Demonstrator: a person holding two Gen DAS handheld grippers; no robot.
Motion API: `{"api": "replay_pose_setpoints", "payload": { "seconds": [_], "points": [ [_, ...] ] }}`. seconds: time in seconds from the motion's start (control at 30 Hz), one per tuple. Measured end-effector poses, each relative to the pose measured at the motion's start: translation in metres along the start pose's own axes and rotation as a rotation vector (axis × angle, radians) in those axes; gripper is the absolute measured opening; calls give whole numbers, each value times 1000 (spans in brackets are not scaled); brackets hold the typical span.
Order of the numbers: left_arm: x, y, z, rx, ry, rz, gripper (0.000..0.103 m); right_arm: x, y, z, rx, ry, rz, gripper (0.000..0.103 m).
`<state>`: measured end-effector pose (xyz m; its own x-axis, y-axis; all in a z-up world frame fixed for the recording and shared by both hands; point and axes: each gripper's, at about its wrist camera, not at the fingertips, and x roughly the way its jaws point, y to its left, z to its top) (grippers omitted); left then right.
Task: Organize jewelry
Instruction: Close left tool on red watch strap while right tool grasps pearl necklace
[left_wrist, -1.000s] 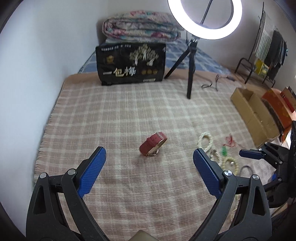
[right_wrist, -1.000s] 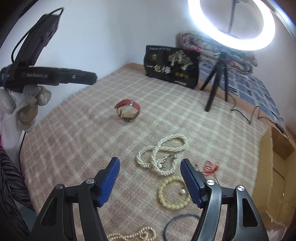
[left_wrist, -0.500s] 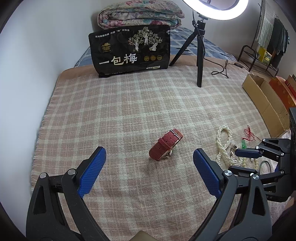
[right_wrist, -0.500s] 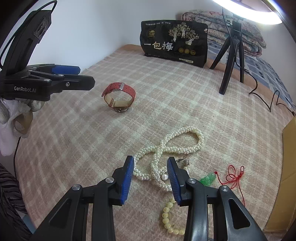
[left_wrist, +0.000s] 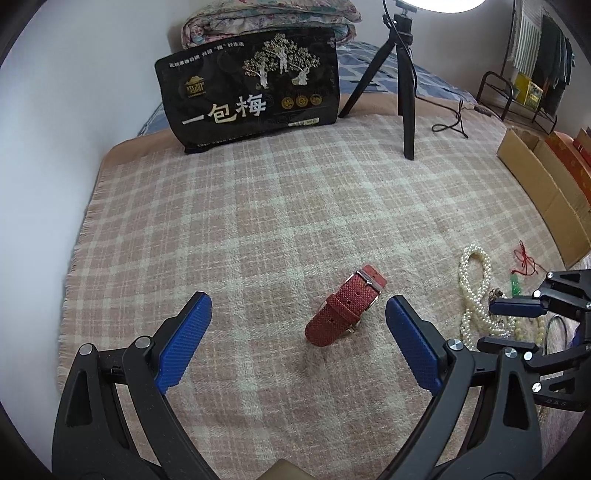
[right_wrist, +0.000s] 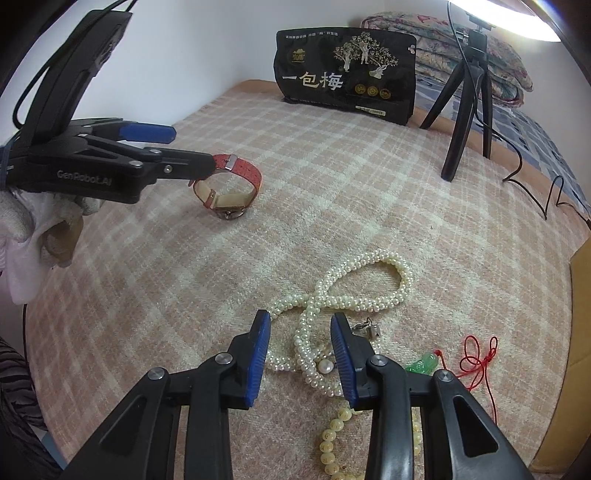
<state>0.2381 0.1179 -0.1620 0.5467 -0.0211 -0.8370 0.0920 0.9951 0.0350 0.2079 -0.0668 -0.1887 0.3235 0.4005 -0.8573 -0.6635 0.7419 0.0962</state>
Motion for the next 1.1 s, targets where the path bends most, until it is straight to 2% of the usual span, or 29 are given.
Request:
{"api": "replay_pose_setpoints", "payload": {
  "seconds": [0.23, 0.33, 0.43, 0.57, 0.6, 0.7, 0.8, 1.1],
  "points": [
    [8, -5, -3, 18, 11, 10, 97, 6, 2, 1, -21, 11, -21, 30],
    [12, -3, -3, 8, 21, 7, 85, 10, 1, -1, -16, 25, -21, 27],
    [17, -1, -4, 6, 34, 9, 78, 9, 0, -3, -12, 24, -25, 25],
    [22, 0, -5, -6, 63, -3, 51, 10, -3, -3, -1, 24, -22, 21],
    [23, -1, -5, -6, 68, -4, 47, 10, -3, -3, 1, 23, -22, 19],
    [24, -4, -4, -2, 79, -9, 21, 10, -5, -3, 12, 24, -16, 15],
    [24, -5, -3, -6, 79, -13, 20, 9, -6, -3, 20, 20, -12, 6],
    [6, 1, 3, -56, 42, -31, 13, -11, -15, 1, 84, -50, 3, 6]
  ]
}}
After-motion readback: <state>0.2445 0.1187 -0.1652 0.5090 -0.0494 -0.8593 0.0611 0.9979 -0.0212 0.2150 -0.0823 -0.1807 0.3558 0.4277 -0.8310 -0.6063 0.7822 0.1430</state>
